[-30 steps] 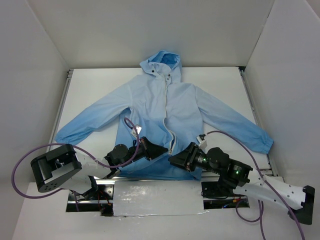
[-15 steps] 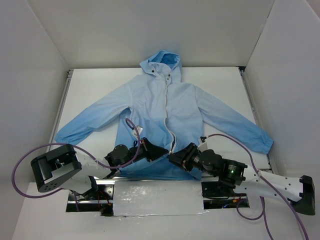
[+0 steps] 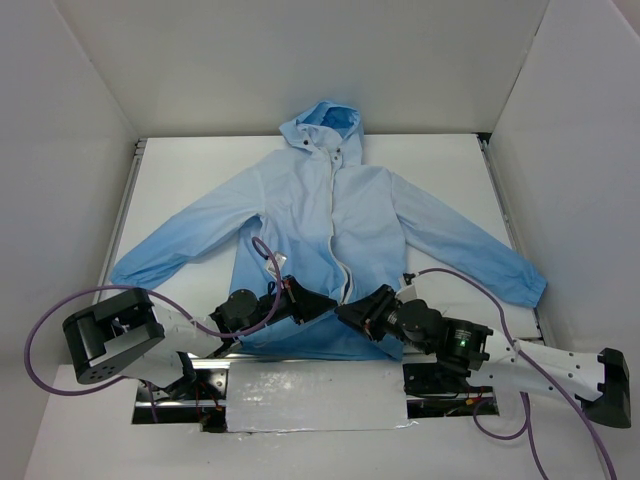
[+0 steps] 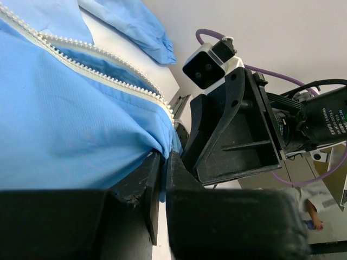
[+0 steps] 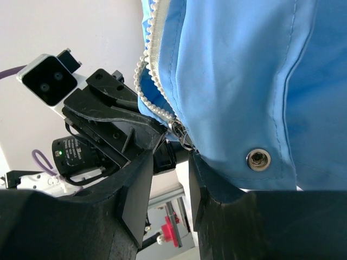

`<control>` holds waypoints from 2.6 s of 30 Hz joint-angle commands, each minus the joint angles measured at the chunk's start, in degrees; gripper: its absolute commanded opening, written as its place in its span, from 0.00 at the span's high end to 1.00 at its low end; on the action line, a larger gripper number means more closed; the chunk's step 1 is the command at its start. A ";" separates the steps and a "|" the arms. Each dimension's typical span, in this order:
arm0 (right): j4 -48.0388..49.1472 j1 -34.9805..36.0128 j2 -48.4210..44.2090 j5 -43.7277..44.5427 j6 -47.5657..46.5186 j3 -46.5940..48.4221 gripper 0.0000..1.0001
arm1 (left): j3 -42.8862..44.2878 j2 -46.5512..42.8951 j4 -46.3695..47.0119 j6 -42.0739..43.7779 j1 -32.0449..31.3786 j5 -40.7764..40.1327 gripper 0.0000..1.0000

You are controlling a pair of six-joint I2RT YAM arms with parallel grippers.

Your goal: Zip up the jacket

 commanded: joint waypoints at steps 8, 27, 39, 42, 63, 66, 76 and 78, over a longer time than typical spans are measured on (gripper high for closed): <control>-1.00 0.46 1.64 3.20 -0.48 1.61 0.57 | 1.04 0.47 28.44 2.04 -0.51 1.50 1.00; 0.67 0.63 -0.30 5.49 -3.38 -0.06 0.59 | 1.57 1.88 29.93 1.34 -0.95 2.03 1.00; 0.49 0.55 -1.61 6.10 -2.41 -1.99 0.83 | 1.48 1.71 30.46 1.33 -1.13 2.11 1.00; 0.40 0.46 -1.79 6.28 -2.32 -2.17 0.90 | 1.40 1.79 30.55 1.42 -1.13 2.11 1.00; 1.63 0.55 -11.01 13.31 -11.02 -2.69 1.00 | 3.77 0.74 24.13 2.04 -1.22 6.15 1.00; 5.57 0.64 -12.16 13.22 -15.05 -3.13 1.00 | 5.70 1.00 19.94 2.56 -1.22 8.00 1.00; 6.71 0.55 -7.32 8.93 -17.79 -3.12 1.00 | 9.57 -2.68 5.87 5.64 -1.22 7.57 1.00; 12.61 0.46 -10.29 7.34 -18.06 -5.58 1.00 | 9.75 -4.18 1.83 6.34 -1.22 5.56 1.00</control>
